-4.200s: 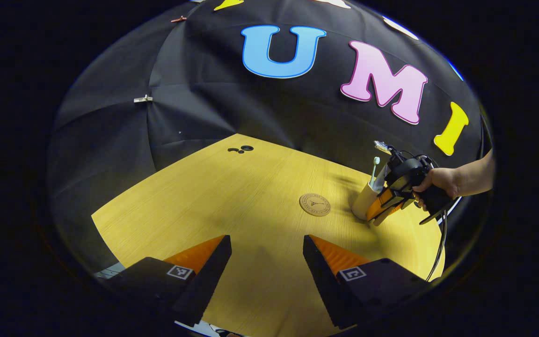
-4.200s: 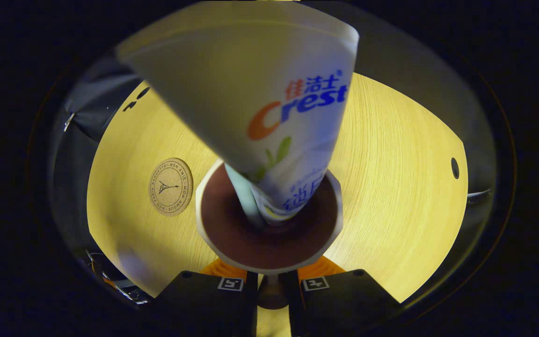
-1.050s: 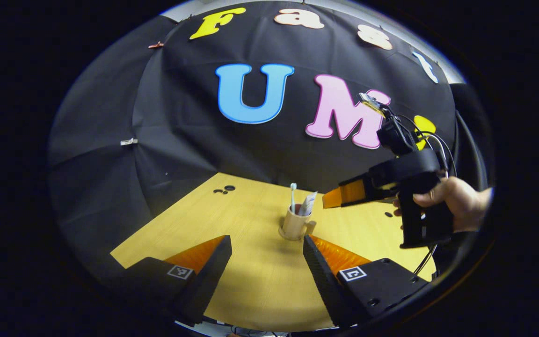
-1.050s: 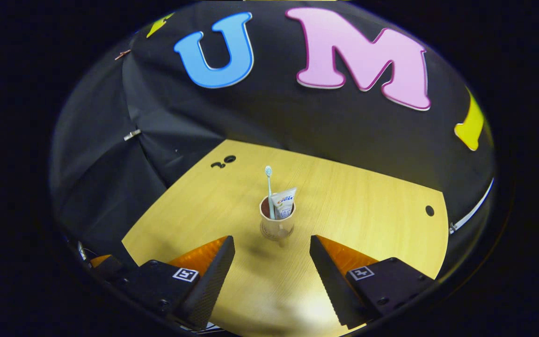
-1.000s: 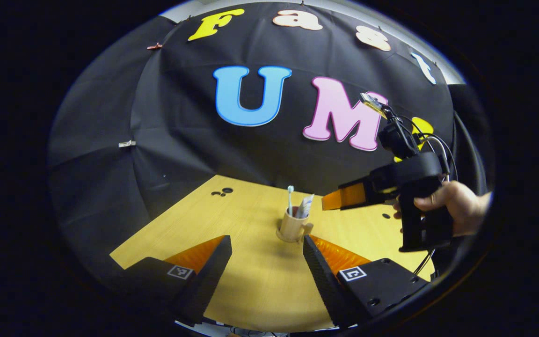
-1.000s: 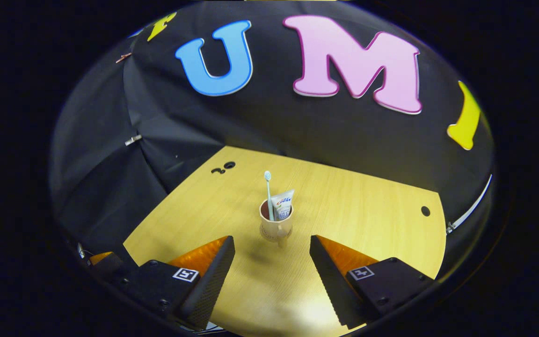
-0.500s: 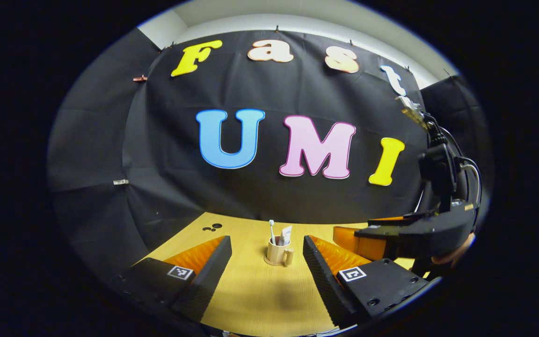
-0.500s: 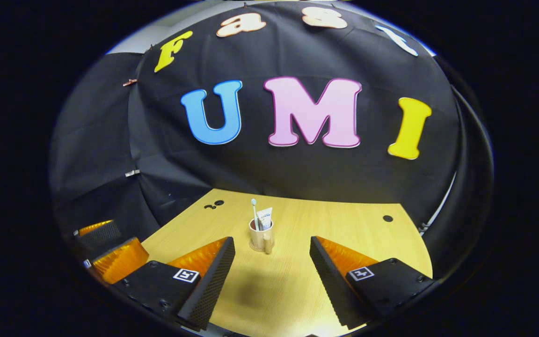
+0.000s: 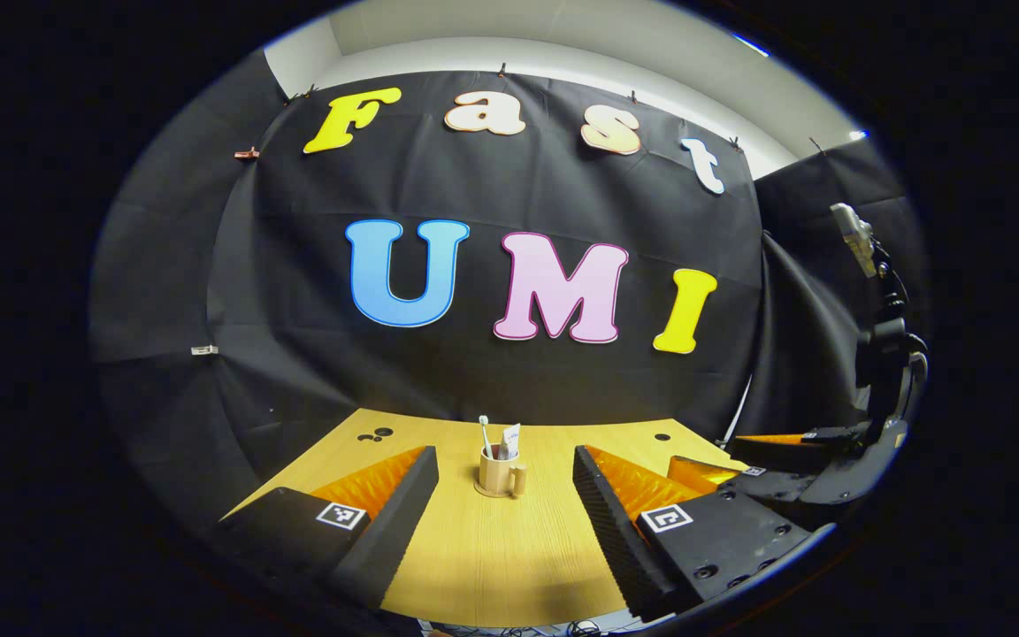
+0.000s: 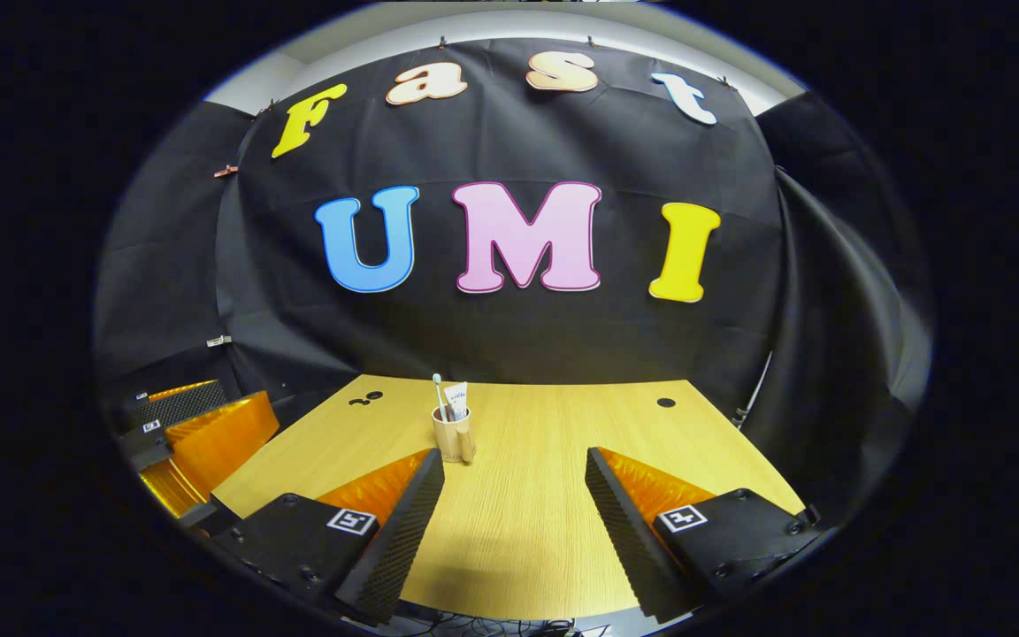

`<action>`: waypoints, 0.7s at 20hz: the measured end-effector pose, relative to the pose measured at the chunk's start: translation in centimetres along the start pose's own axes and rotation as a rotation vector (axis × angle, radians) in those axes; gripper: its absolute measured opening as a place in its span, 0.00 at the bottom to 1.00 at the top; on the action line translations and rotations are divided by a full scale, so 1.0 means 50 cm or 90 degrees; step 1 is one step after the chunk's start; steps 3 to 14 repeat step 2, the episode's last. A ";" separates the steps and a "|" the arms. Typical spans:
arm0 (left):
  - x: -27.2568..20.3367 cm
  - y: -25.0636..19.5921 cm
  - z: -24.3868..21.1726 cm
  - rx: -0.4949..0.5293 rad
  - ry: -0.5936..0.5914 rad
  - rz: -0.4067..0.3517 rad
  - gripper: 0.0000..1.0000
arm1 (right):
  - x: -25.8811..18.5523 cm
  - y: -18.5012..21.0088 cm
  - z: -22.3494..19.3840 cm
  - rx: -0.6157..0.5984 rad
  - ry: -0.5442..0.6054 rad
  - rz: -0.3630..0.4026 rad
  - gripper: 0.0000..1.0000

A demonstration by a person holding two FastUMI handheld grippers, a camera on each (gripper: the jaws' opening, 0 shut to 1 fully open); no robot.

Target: Put the toothbrush and toothpaste on the desktop into the cup, then pick up the cup and place it on the coaster on the desktop.

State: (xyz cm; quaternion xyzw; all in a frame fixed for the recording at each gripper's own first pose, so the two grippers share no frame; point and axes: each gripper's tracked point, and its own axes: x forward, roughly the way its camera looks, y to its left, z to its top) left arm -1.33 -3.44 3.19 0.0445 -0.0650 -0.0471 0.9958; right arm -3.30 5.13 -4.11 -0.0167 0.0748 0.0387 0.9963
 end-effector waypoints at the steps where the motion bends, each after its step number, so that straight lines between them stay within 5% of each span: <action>1: -0.003 0.000 -0.004 0.003 0.004 -0.005 0.97 | -0.010 0.005 -0.011 0.001 0.003 0.000 0.99; 14: -0.006 0.005 -0.010 0.006 0.007 -0.007 0.97 | -0.017 0.013 -0.016 -0.004 0.002 0.004 0.99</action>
